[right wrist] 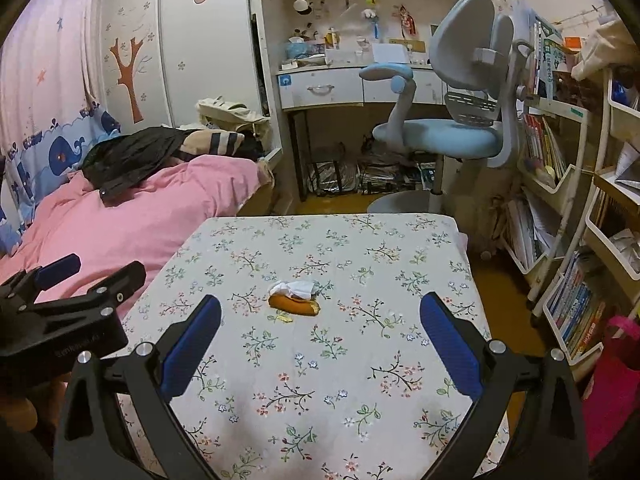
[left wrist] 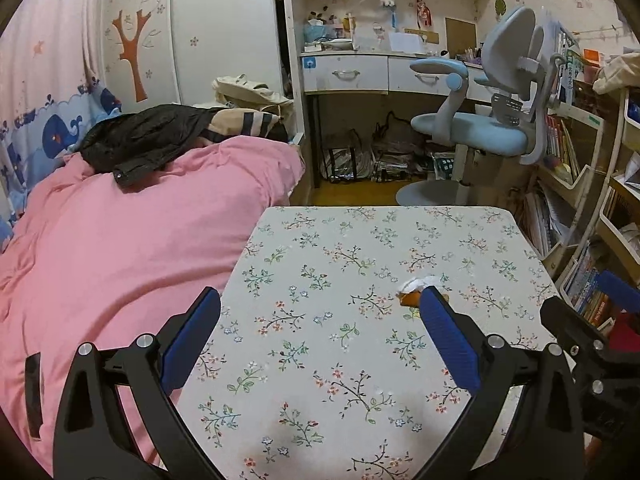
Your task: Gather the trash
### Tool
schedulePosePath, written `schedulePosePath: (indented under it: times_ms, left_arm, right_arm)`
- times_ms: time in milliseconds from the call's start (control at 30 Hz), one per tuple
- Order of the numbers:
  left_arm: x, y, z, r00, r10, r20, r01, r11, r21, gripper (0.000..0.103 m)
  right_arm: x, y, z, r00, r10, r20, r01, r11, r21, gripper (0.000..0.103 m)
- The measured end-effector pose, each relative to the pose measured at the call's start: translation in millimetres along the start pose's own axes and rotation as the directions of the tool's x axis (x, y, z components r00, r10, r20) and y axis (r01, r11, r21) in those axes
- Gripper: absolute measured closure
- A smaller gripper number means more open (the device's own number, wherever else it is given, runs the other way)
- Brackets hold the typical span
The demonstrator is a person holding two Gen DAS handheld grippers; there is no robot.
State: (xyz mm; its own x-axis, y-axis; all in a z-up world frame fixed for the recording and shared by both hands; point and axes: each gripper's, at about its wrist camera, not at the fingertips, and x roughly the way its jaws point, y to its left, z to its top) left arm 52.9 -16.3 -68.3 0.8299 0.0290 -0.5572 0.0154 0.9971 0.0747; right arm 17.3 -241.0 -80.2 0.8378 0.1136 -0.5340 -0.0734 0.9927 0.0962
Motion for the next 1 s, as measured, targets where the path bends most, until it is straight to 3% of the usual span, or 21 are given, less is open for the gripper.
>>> schedulePosePath:
  times_ms: [1000]
  left_arm:
    - [3, 4, 0, 1.000, -0.016, -0.006, 0.016, 1.000, -0.018, 0.007]
  right_arm:
    - [11, 5, -3, 1.000, 0.001, -0.022, -0.002, 1.000, -0.026, 0.007]
